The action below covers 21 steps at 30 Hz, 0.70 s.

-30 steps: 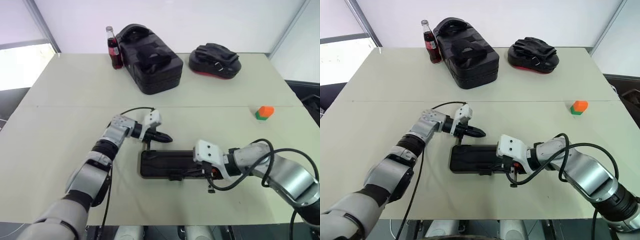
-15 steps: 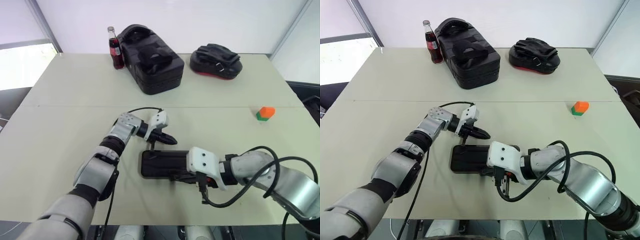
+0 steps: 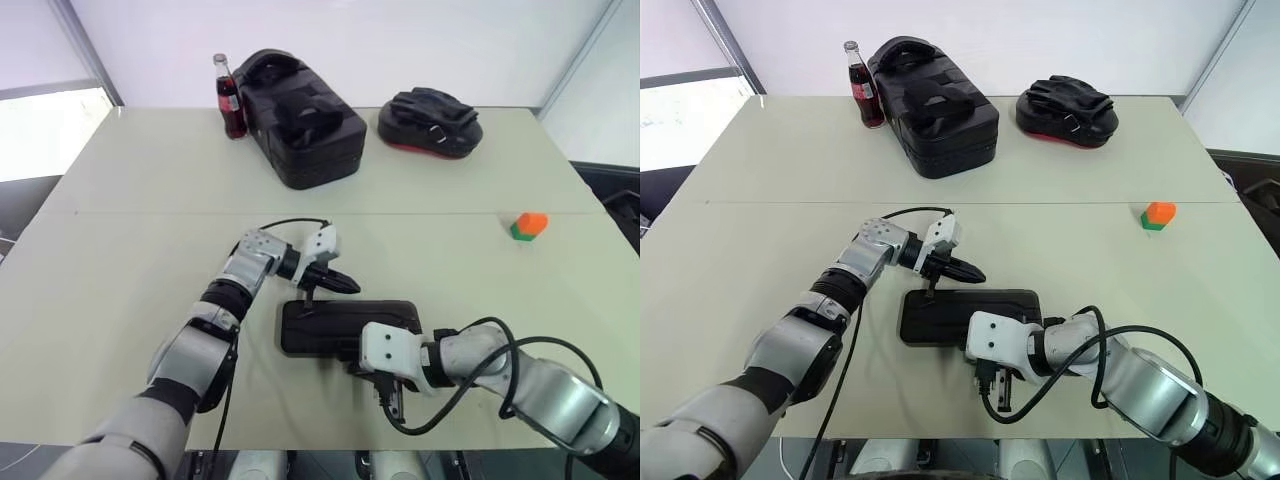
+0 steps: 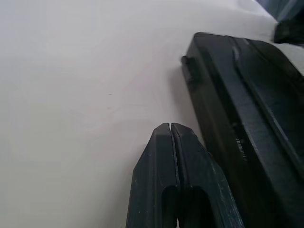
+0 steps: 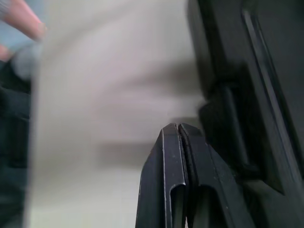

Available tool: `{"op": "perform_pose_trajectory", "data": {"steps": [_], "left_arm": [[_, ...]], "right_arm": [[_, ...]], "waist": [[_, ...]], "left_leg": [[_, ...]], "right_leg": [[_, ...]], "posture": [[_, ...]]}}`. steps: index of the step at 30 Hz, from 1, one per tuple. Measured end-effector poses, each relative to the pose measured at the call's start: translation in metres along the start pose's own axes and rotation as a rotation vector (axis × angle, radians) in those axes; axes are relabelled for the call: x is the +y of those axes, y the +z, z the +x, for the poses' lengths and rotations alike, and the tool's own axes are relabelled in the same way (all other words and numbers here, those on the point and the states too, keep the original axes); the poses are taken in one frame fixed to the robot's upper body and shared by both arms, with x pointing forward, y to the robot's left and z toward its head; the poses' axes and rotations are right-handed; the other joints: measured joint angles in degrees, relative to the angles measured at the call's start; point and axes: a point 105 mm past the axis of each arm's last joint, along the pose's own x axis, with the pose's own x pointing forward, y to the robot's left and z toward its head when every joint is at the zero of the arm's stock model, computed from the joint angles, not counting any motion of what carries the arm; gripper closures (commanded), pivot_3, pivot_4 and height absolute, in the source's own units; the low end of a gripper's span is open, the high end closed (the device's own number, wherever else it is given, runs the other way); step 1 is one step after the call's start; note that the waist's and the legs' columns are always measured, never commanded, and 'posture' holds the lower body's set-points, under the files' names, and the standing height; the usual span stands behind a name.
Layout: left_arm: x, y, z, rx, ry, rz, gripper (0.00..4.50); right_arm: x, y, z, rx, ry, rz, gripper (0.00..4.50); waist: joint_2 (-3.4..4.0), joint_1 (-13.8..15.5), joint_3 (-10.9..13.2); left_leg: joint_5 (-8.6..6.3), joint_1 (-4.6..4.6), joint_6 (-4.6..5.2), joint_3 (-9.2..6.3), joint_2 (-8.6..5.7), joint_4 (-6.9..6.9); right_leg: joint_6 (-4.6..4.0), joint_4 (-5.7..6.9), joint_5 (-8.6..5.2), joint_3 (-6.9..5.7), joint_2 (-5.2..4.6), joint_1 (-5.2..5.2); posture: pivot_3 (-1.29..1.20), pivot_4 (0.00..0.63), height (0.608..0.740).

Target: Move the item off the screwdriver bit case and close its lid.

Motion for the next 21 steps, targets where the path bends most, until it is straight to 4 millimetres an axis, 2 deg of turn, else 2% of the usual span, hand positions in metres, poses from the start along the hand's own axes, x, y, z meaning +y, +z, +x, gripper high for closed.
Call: {"op": "perform_pose_trajectory", "data": {"steps": [9,21], "left_arm": [[-0.009,0.003,-0.002,0.017,-0.031,0.035,4.50],[-0.020,0.008,-0.001,0.007,-0.018,0.114,4.50]], "right_arm": [[-0.008,0.005,0.007,0.025,-0.046,-0.001,4.48],[-0.001,0.013,0.011,0.079,-0.034,0.067,4.48]], "waist": [[0.00,-0.3,0.0],[0.00,-0.5,-0.1]], "left_leg": [[0.00,0.03,0.01,-0.04,0.07,0.40],[-0.03,0.08,0.04,-0.08,0.11,0.50]], "right_leg": [[-0.02,0.46,-0.01,0.01,0.04,0.00],[-0.03,0.55,-0.02,0.01,0.09,0.04]], "posture": [[0.00,0.150,0.740],[0.00,0.150,0.740]]}}
